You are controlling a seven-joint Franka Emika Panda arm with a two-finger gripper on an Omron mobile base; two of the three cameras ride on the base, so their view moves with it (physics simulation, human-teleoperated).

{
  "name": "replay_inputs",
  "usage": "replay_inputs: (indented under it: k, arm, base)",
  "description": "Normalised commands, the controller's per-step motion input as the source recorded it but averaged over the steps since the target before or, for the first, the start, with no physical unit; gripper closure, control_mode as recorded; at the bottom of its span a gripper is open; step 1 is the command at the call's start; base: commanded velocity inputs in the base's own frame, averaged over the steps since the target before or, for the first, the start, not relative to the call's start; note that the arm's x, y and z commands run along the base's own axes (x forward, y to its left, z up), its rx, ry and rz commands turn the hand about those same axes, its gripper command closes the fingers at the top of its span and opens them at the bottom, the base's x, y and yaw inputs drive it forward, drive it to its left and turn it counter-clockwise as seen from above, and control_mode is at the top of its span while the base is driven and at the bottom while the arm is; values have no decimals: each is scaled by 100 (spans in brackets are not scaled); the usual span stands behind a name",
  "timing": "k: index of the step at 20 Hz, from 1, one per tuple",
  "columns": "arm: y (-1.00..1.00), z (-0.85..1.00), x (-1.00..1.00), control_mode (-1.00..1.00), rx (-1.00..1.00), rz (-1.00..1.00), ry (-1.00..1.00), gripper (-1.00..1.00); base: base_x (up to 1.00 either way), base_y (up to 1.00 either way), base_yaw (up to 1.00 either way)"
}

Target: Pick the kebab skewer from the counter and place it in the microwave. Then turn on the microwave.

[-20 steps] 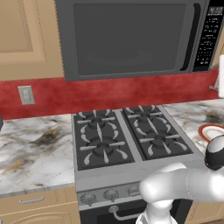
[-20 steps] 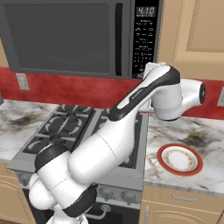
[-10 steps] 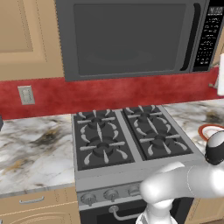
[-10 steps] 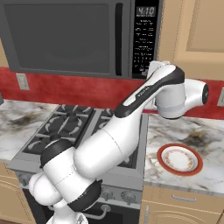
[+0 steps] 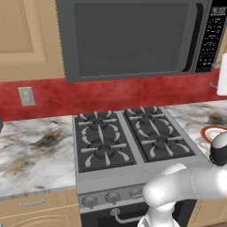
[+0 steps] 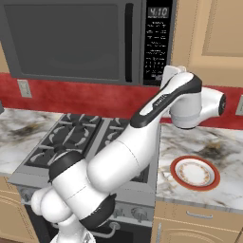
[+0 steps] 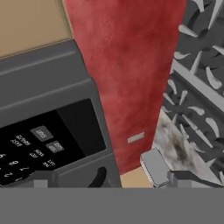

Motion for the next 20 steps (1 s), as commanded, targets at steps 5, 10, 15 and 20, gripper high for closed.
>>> replay_inputs:
  k: [5, 10, 15, 20]
  arm:
    - [-1, 0, 19, -100, -3, -3, -8, -100]
    - [-6, 0, 23, -100, -4, -3, -6, -100]
    - [-9, -1, 22, -100, -4, -3, -2, -100]
    - [-21, -3, 15, -100, -1, -2, 0, -100]
  base:
    - [0, 0, 0]
    - [0, 0, 0]
    - [0, 0, 0]
    - [0, 0, 0]
